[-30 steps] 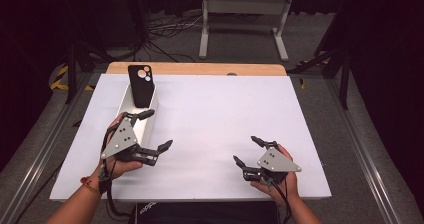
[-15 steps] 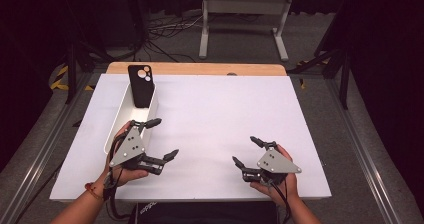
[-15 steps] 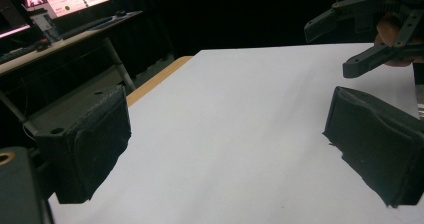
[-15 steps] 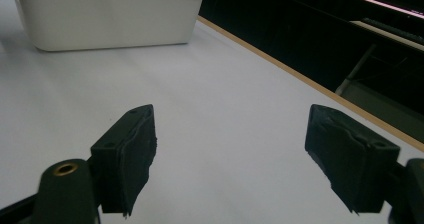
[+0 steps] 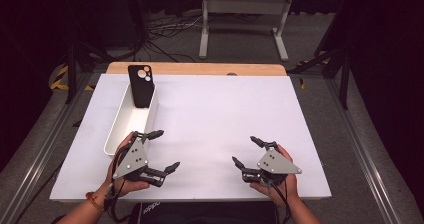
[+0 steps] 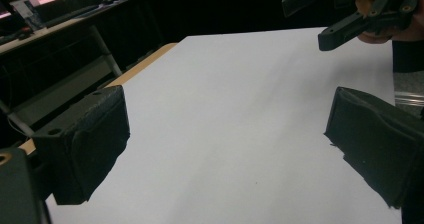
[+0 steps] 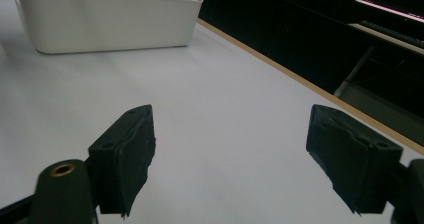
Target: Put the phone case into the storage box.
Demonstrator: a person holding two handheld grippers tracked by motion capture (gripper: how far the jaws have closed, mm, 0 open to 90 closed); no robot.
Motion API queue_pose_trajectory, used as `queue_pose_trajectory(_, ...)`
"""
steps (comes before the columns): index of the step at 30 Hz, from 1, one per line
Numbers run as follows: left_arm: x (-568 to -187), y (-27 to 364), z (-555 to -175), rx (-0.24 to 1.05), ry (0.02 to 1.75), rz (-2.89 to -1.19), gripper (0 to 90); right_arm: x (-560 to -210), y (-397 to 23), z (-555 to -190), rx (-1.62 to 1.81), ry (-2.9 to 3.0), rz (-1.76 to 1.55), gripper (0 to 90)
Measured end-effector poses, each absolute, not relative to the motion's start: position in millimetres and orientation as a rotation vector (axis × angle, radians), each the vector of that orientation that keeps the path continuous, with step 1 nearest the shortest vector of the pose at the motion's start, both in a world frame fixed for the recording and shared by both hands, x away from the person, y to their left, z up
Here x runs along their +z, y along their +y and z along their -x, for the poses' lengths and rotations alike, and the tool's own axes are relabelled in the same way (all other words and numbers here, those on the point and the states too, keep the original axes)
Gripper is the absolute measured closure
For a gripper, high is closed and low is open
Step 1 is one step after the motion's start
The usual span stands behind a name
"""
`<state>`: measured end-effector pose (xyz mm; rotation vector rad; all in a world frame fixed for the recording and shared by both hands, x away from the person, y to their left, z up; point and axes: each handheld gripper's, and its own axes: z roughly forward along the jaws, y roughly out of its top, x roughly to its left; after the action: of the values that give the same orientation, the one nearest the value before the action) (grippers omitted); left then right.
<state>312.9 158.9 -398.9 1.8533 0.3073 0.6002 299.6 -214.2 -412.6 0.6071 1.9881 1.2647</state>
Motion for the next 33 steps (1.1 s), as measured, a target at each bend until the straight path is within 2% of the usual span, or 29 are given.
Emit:
queue_pose_trajectory(21, -417.7, 173.5, -315.2, 0.555, 0.366, -1.879, 3.9, -414.2, -211.0, -298.1, 1.269, 2.001, -0.614, 12.5)
queue_pose_trajectory(33, -416.6, 175.5, -315.6, 0.544, 0.369, -1.873, 3.7, -414.3, -209.7, -295.8, 1.255, 1.999, -0.587, 13.1)
